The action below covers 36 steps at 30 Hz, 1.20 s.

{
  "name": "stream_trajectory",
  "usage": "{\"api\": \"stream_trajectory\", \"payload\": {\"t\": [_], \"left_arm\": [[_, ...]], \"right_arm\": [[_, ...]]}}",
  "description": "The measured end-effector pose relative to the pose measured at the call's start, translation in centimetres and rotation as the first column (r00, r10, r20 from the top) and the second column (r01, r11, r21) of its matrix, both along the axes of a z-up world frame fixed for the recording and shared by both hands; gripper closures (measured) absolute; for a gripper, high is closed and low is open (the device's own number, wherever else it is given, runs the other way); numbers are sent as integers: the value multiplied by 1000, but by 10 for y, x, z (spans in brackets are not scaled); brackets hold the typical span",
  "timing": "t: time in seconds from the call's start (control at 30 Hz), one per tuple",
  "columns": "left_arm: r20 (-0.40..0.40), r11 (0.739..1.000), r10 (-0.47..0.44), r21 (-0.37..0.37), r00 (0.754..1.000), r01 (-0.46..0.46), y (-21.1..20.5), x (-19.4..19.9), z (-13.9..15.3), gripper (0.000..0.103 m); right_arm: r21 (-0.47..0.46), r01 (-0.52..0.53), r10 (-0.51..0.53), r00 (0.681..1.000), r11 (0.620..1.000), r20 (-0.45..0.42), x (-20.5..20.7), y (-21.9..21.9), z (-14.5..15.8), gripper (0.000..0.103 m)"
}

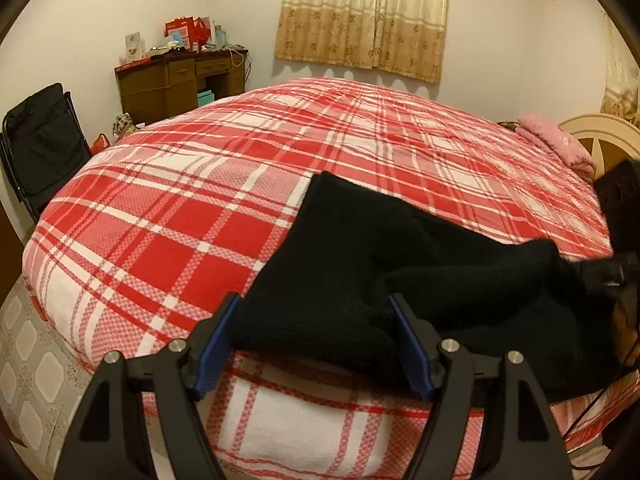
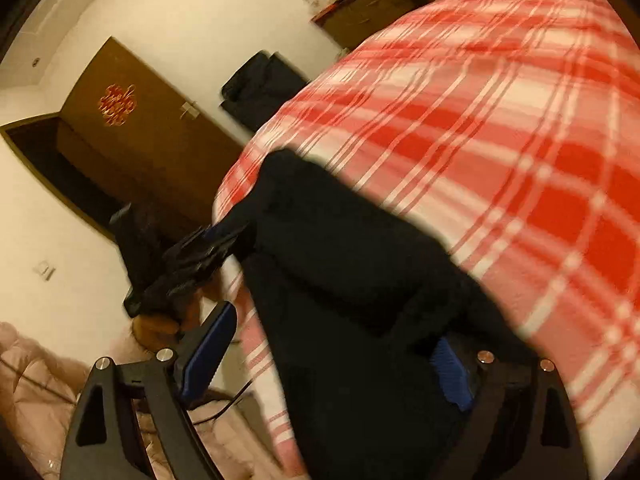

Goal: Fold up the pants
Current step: 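Lift the leg ends with the right gripper and fold them toward the left gripper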

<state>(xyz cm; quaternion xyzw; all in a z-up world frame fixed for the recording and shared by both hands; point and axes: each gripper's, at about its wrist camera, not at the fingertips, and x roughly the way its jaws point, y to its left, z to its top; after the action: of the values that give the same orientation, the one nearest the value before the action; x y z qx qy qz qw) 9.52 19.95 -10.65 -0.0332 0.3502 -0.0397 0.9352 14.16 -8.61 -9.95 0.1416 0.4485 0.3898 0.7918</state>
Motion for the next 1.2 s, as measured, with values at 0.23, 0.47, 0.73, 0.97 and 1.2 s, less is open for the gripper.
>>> {"api": "stream_trajectory", "payload": {"t": [0.23, 0.47, 0.73, 0.97, 1.2], "left_arm": [[-8, 999, -17, 28, 1000, 17, -1, -1, 0, 28], [17, 998, -26, -53, 1000, 27, 9, -5, 0, 28], [5, 997, -17, -78, 1000, 17, 10, -4, 1, 27], [8, 997, -8, -80, 1000, 8, 9, -4, 0, 27], [1, 994, -13, -113, 1000, 13, 14, -2, 1, 27]], "right_arm": [[146, 175, -168, 984, 974, -57, 29, -43, -5, 11], [84, 104, -106, 994, 991, 13, -9, -53, 12, 11], [-29, -95, 94, 994, 995, -47, -41, -7, 0, 11], [6, 74, -74, 995, 997, -70, -7, -20, -6, 11], [48, -132, 137, 985, 990, -106, -11, 22, -11, 11]]}}
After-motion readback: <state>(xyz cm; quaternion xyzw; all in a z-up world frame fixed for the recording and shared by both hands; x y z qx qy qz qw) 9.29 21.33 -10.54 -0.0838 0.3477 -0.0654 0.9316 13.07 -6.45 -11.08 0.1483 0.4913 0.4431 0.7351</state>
